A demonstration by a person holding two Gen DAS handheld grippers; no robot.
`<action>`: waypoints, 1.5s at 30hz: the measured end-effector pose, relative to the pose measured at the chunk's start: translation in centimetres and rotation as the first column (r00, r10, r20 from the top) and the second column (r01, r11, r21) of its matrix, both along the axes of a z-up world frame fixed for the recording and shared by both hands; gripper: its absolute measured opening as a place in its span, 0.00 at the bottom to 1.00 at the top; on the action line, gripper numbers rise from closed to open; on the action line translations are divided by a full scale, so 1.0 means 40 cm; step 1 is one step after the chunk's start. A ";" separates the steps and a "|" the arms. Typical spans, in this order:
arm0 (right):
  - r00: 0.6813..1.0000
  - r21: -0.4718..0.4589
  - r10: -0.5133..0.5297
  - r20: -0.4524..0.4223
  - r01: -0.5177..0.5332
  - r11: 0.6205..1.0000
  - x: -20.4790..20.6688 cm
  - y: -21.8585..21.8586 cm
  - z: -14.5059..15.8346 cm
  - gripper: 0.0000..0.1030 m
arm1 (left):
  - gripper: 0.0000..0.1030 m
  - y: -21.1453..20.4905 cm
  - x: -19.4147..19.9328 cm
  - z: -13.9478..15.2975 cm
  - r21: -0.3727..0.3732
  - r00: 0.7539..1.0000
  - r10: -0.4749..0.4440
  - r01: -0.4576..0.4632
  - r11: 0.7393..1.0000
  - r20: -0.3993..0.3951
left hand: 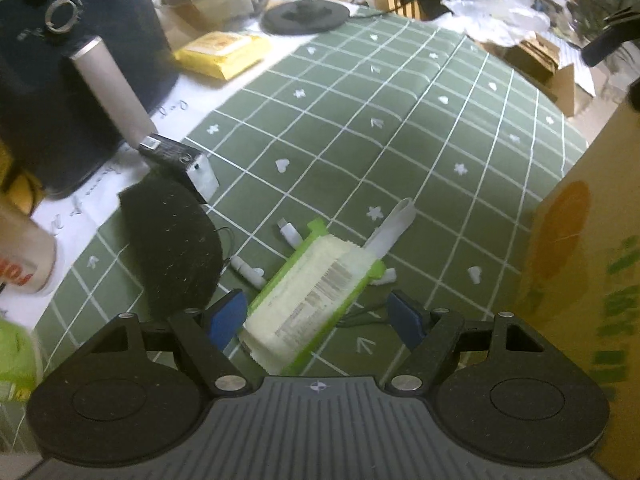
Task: Organize soft objects
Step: 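Reach the left tool to the green-and-white wipes pack and close on it, then lift the wipes pack off the mat with the left tool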
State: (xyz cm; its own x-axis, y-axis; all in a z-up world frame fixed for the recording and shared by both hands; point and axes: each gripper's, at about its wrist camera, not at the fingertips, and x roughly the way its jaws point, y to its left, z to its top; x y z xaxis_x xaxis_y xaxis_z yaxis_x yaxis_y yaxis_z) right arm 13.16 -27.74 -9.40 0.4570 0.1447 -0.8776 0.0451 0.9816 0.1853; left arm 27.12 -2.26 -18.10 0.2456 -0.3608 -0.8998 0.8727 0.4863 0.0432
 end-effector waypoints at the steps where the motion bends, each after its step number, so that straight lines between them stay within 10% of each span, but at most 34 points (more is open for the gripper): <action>1: 1.000 0.001 -0.007 -0.001 0.007 1.000 -0.004 -0.002 0.001 1.00 | 0.74 -0.004 0.009 -0.013 0.006 1.000 -0.014 0.014 1.000 -0.007; 25: 0.992 -0.006 -0.126 -0.003 0.126 0.992 -0.059 -0.065 0.029 1.00 | 0.51 -0.055 0.049 -0.097 0.126 0.961 -0.265 0.273 0.954 -0.075; 45: 1.000 -0.035 0.010 0.018 -0.009 0.999 0.012 -0.097 0.031 1.00 | 0.51 -0.006 -0.056 0.073 -0.019 0.997 0.072 -0.071 0.997 0.026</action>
